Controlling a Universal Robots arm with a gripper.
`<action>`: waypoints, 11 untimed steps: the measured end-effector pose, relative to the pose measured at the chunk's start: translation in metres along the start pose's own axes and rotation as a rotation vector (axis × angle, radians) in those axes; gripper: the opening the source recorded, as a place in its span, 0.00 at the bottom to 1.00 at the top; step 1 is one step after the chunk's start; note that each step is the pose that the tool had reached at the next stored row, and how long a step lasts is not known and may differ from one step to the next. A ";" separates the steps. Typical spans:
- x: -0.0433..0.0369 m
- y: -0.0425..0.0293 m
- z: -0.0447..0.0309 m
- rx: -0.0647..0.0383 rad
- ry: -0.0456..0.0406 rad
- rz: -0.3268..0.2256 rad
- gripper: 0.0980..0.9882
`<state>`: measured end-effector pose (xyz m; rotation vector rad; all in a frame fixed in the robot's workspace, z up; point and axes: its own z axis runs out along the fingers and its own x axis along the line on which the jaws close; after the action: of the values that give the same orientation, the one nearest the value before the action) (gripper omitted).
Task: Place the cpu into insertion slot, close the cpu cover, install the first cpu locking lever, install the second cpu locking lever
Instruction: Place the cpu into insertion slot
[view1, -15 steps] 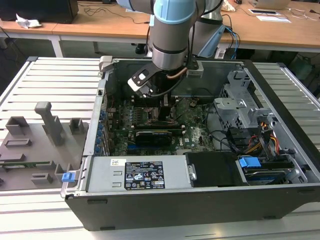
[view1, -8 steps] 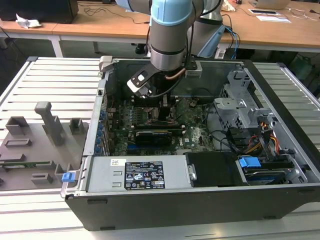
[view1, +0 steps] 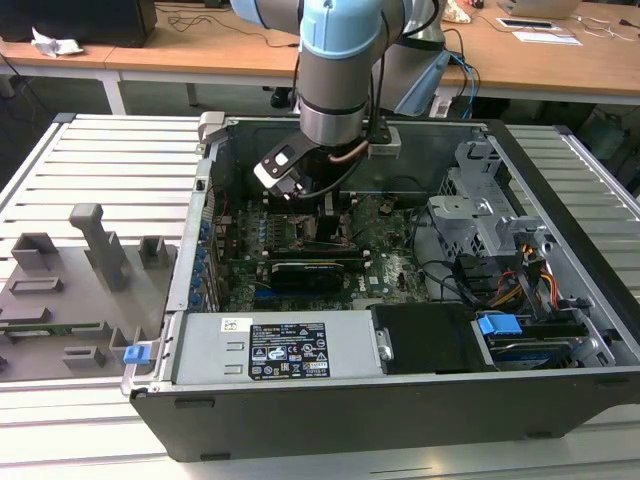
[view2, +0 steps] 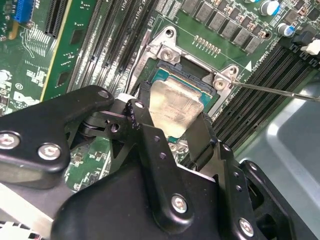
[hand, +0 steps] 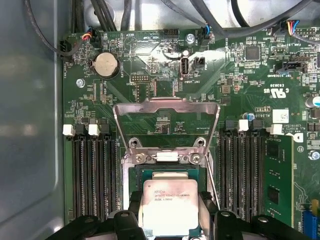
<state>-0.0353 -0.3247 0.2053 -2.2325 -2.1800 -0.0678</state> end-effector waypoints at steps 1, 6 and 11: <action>0.0002 0.0000 0.0007 0.000 -0.0001 0.000 0.48; 0.0008 -0.0001 0.0038 0.000 -0.0024 0.000 0.48; 0.0009 -0.0001 0.0037 0.000 -0.0036 0.000 0.48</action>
<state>-0.0354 -0.3237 0.2016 -2.2345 -2.1820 -0.0640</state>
